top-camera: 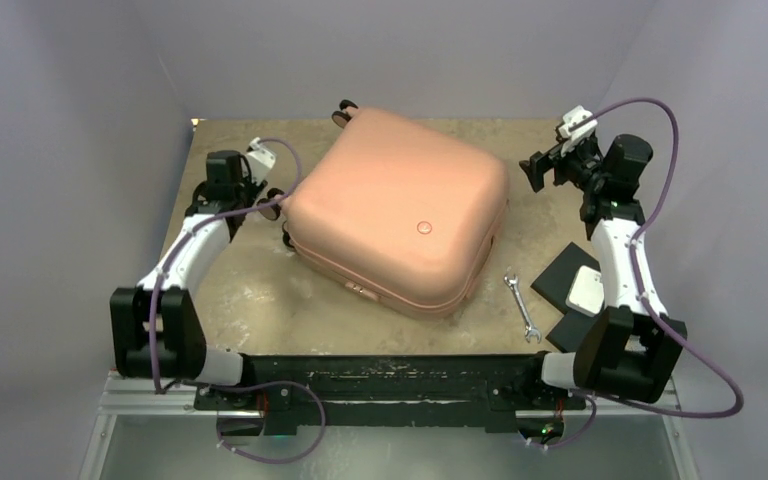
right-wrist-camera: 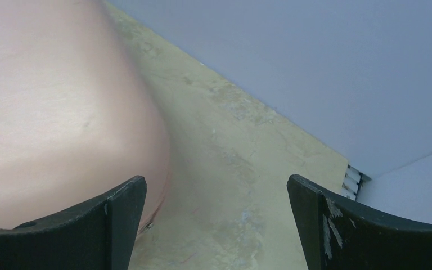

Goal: Pack the luggage
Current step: Zip the luggage at the center of the board.

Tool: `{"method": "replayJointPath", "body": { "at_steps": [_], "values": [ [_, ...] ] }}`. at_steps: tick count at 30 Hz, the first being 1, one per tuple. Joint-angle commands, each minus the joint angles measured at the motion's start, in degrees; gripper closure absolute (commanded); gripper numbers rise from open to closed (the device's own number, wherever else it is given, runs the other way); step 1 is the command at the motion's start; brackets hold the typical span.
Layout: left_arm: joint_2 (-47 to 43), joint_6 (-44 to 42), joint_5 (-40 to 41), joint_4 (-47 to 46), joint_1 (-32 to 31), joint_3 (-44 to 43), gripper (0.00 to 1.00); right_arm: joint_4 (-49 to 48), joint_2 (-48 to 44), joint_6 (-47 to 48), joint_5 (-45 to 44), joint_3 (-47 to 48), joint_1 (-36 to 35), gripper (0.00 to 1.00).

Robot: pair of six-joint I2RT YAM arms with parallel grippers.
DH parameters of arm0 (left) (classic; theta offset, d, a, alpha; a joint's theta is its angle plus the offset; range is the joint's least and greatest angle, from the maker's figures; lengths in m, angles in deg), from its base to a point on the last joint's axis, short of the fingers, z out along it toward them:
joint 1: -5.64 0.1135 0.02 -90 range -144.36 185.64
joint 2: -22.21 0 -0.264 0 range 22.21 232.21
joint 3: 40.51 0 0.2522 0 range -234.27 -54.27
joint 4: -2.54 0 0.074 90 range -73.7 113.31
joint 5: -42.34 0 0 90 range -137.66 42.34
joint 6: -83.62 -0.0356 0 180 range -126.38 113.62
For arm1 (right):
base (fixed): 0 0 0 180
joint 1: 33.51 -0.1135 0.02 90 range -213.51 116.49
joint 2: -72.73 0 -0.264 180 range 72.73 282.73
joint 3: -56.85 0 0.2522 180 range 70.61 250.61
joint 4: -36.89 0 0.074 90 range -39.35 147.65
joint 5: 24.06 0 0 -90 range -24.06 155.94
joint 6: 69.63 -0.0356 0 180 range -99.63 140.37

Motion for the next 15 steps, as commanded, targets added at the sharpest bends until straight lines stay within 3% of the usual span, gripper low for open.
{"method": "replayJointPath", "body": {
  "at_steps": [1,5,11,15],
  "values": [
    [7.35,7.01,-3.17,-7.6,3.37,-7.81,0.46,-12.19,4.84,-10.72,-12.24,1.13,-0.18,0.01],
    [7.47,9.61,-6.84,-6.91,5.2,-9.68,0.46,-16.72,13.26,-13.79,-18.88,3.77,-0.52,0.01],
    [2.7,11.6,-8.17,-2.71,5.84,-10.32,0.43,-13.35,23.45,-6.92,-22.95,8.61,-6.54,0.01],
    [-3.82,11.77,-11.77,1.59,6.73,-8.68,0.42,-11.71,23.89,-3.97,-18.31,6.13,-9.23,0.01]
  ]
}}
